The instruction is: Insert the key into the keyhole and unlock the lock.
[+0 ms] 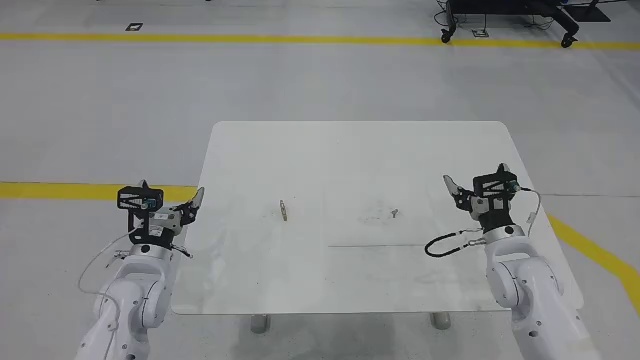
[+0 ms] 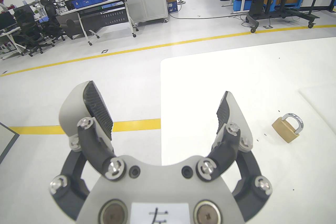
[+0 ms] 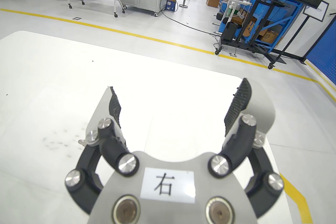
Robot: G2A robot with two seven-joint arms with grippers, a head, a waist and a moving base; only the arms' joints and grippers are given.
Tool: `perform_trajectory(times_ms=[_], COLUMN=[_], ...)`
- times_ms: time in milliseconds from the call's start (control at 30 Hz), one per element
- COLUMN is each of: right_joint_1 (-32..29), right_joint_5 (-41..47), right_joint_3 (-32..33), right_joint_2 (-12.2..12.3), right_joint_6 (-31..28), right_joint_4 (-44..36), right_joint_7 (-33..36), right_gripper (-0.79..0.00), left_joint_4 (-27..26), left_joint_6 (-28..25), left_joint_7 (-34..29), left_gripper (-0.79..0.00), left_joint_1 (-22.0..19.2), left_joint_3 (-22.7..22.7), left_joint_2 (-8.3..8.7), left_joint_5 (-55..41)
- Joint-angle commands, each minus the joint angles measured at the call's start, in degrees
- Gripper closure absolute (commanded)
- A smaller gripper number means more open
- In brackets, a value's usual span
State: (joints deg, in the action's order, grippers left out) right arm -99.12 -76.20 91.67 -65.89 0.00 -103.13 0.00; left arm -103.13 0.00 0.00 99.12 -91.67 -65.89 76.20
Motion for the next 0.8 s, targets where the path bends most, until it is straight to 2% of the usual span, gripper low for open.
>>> perform_trajectory(times_ms=[0,133,267,367,433,667,733,767], right_joint_1=[0.0,0.1,4.3,8.1,11.4,26.3,30.2,31.8], right_joint_5=[0.0,-0.1,-5.4,-5.0,-3.9,1.4,0.5,0.0], right_joint_3=[0.0,-0.2,-3.6,-5.7,-7.0,-9.6,-10.7,-12.0], right_joint_2=[0.0,0.0,-0.1,0.0,0.2,1.4,1.6,1.8], right_joint_6=[0.0,-0.2,-0.9,-9.0,-16.9,-50.6,-57.6,-58.0], right_joint_4=[0.0,0.4,2.9,6.5,10.1,28.4,33.4,34.9], right_joint_7=[0.0,0.5,5.4,7.1,8.0,9.6,9.7,9.2], right_gripper=[-0.784,-0.785,-0.785,-0.785,-0.785,-0.785,-0.785,-0.785], left_joint_4=[0.0,0.0,0.0,0.0,0.0,0.0,0.0,0.0], left_joint_6=[0.0,0.0,0.0,0.0,0.0,0.0,0.0,0.0], left_joint_7=[0.0,0.0,0.0,0.0,0.0,0.0,0.0,0.0], left_gripper=[-0.785,-0.785,-0.785,-0.785,-0.785,-0.785,-0.785,-0.785], left_joint_1=[0.0,0.0,0.0,0.0,0.0,0.0,0.0,0.0], left_joint_3=[0.0,0.0,0.0,0.0,0.0,0.0,0.0,0.0], left_joint_2=[0.0,0.0,0.0,0.0,0.0,0.0,0.0,0.0], left_joint_5=[0.0,0.0,0.0,0.0,0.0,0.0,0.0,0.0])
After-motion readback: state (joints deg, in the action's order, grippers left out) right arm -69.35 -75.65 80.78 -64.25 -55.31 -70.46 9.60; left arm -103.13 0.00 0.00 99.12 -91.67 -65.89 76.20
